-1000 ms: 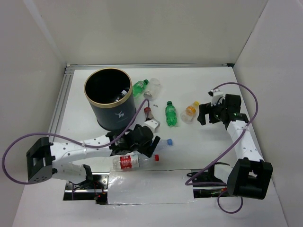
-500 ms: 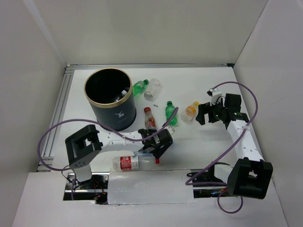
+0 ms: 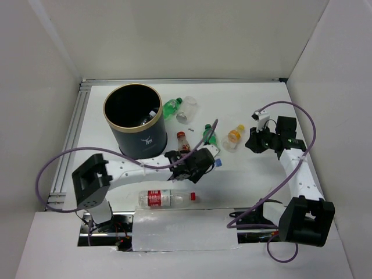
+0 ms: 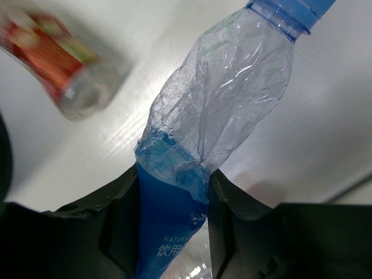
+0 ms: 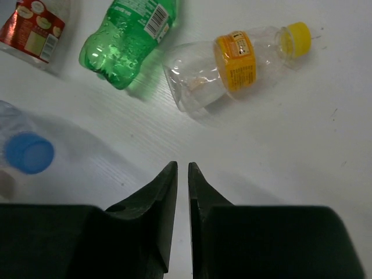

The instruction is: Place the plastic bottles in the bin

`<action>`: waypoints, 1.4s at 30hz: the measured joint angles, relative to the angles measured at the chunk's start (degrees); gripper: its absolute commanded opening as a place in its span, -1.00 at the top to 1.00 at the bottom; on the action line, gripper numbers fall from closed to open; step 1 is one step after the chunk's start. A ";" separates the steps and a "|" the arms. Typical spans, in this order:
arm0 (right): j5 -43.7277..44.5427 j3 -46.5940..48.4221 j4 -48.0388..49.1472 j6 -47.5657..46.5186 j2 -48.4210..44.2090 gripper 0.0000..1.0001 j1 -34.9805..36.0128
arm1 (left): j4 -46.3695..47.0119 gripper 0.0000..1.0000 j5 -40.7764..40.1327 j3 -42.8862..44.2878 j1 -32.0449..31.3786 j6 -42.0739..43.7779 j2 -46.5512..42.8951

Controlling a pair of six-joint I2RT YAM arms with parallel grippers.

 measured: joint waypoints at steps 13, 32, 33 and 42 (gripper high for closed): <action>-4.26 0.00 -1.38 -1.99 -0.66 -0.82 0.00 | 11.26 0.73 -9.79 14.99 10.12 1.86 -27.28; -5.38 6.71 3.76 9.11 20.28 -0.99 0.00 | 11.02 -0.91 -13.29 9.60 41.18 -0.87 -21.70; -5.35 6.73 3.82 10.03 20.70 -0.99 0.00 | 10.91 -0.91 -12.76 9.60 40.85 -0.55 -22.08; -2.78 8.70 8.15 21.44 27.93 -0.99 1.18 | 10.43 -0.84 -5.88 5.64 23.63 3.67 -35.15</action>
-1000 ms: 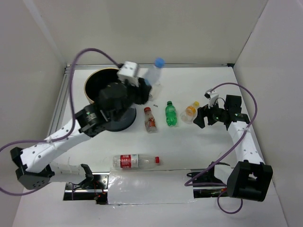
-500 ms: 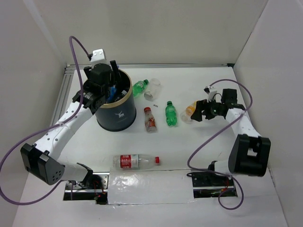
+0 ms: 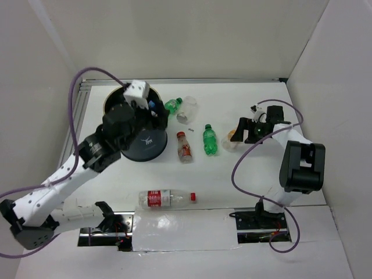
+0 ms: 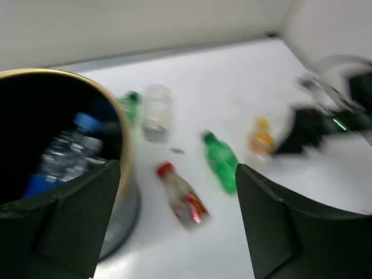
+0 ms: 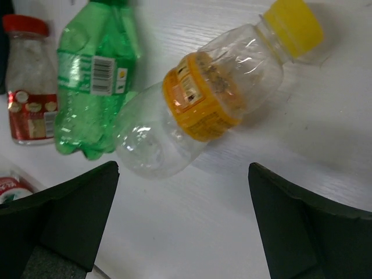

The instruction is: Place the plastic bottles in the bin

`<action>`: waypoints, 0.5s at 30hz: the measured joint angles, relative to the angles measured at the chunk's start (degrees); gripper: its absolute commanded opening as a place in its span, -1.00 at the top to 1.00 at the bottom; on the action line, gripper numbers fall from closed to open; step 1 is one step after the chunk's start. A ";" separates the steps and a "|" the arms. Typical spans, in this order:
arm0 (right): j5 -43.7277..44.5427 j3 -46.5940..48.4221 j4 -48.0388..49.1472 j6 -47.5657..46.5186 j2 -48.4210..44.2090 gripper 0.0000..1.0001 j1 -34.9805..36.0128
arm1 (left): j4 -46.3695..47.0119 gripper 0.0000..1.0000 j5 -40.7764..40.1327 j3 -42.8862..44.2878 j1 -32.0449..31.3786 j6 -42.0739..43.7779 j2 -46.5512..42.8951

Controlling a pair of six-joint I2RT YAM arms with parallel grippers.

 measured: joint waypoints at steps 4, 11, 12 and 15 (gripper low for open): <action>3.58 4.76 0.79 5.64 6.71 -0.99 2.67 | -2.99 -0.89 1.33 -4.33 -16.04 0.39 -2.67; 5.84 11.67 2.89 12.31 15.80 -0.62 5.64 | -11.50 -0.95 -1.79 -8.57 -34.82 -3.72 12.13; 5.88 12.66 2.89 12.79 16.74 -0.26 5.75 | -13.18 -0.95 -2.03 -9.18 -35.80 -4.04 14.67; 4.63 13.51 2.80 13.51 18.03 0.23 5.73 | -15.32 -0.95 -2.12 -10.10 -36.22 -5.31 17.81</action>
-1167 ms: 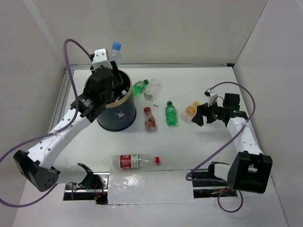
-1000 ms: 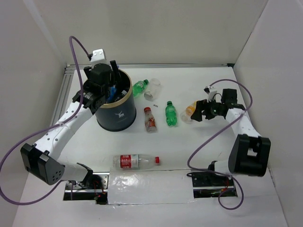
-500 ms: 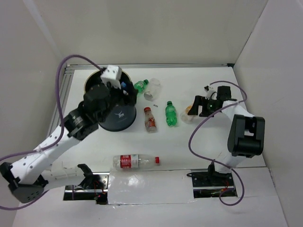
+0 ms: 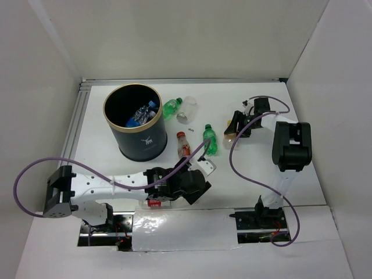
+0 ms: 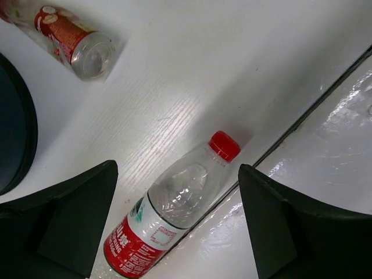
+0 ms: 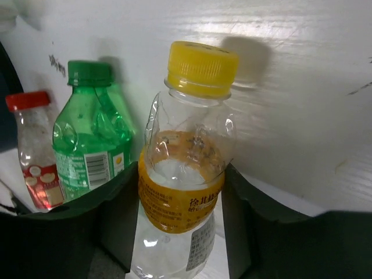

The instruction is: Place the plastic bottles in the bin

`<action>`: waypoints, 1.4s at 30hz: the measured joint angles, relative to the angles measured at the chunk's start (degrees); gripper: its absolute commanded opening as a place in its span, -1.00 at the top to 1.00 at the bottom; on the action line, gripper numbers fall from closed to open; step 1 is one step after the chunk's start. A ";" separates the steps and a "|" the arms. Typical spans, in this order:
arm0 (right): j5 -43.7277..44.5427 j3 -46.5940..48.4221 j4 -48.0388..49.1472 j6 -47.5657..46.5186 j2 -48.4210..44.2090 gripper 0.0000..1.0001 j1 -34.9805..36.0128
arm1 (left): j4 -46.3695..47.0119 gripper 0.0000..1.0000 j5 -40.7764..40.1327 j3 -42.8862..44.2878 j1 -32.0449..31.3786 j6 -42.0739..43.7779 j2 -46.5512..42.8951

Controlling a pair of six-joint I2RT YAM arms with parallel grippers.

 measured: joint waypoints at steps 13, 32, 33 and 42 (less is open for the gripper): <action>-15.58 32.72 -18.40 -21.09 -1.79 0.95 3.89 | -2.95 -0.95 1.60 -0.22 -3.15 -7.72 7.98; -24.13 50.14 3.02 -20.06 2.14 0.99 38.40 | -17.40 -0.95 -1.55 1.95 -9.55 -29.79 17.22; -23.87 50.73 3.23 -19.21 3.39 0.99 39.39 | -18.32 -0.97 -1.62 2.10 -9.73 -30.21 17.22; -19.21 55.52 5.38 -15.41 9.18 -0.69 41.81 | -27.96 -0.97 -4.68 10.03 -12.61 -37.94 17.75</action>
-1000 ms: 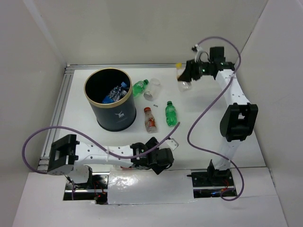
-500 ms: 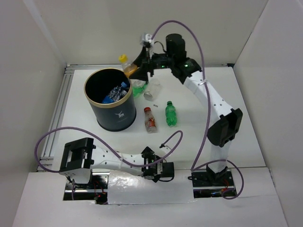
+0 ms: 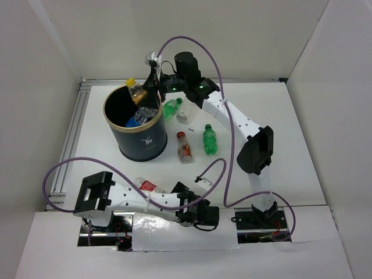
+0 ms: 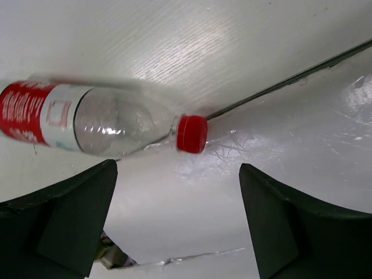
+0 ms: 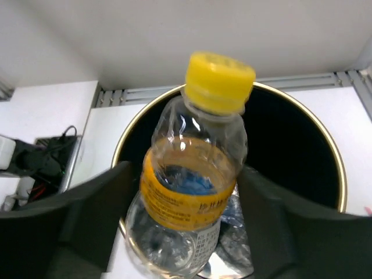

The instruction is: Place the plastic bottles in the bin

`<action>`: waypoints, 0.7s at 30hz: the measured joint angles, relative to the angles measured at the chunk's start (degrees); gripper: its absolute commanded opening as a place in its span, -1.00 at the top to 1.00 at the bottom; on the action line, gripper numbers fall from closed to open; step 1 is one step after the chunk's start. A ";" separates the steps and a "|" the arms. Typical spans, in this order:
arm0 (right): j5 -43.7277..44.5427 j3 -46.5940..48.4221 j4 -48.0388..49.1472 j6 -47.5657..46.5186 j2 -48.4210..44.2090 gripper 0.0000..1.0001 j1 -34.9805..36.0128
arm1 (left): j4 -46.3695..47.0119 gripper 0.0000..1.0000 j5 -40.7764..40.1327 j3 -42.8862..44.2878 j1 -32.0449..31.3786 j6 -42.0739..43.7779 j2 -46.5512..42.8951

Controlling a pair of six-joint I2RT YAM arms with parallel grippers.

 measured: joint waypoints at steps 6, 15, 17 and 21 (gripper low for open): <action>5.77 0.04 -0.11 0.13 0.00 -1.00 -0.76 | -9.99 -0.94 0.20 4.35 -0.33 -20.06 -1.18; 10.69 -1.64 -1.44 1.95 -4.11 -0.45 -15.32 | -14.75 -0.99 5.64 -3.76 -3.34 -45.88 -5.29; 10.27 -6.16 -1.95 0.87 -7.65 -0.11 -20.55 | -14.75 -0.99 4.85 -4.61 -3.32 -47.47 -5.46; 8.66 -20.02 -3.19 -1.90 -16.87 0.02 -28.13 | -14.58 -0.99 1.57 -8.72 -3.28 -49.09 -8.63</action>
